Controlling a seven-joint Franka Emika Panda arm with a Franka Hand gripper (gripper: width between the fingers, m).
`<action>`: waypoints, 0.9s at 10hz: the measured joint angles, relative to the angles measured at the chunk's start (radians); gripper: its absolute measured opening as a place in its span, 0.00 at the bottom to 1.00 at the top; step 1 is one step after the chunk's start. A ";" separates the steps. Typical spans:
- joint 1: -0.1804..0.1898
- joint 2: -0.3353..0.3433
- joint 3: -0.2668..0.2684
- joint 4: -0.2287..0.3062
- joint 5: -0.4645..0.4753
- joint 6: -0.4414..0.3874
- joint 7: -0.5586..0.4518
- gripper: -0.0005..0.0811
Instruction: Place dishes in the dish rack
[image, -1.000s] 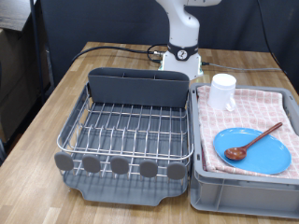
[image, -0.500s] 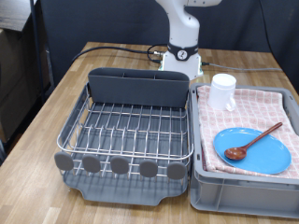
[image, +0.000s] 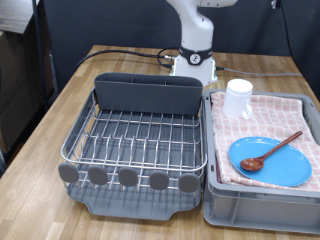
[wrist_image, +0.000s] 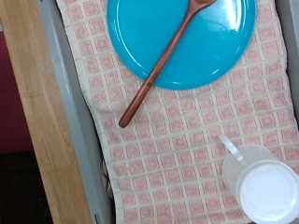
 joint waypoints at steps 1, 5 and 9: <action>0.000 0.023 0.004 -0.003 -0.014 0.037 0.020 0.99; -0.001 0.121 0.007 -0.074 -0.049 0.200 0.112 0.99; 0.002 0.198 0.007 -0.120 -0.031 0.316 0.120 0.99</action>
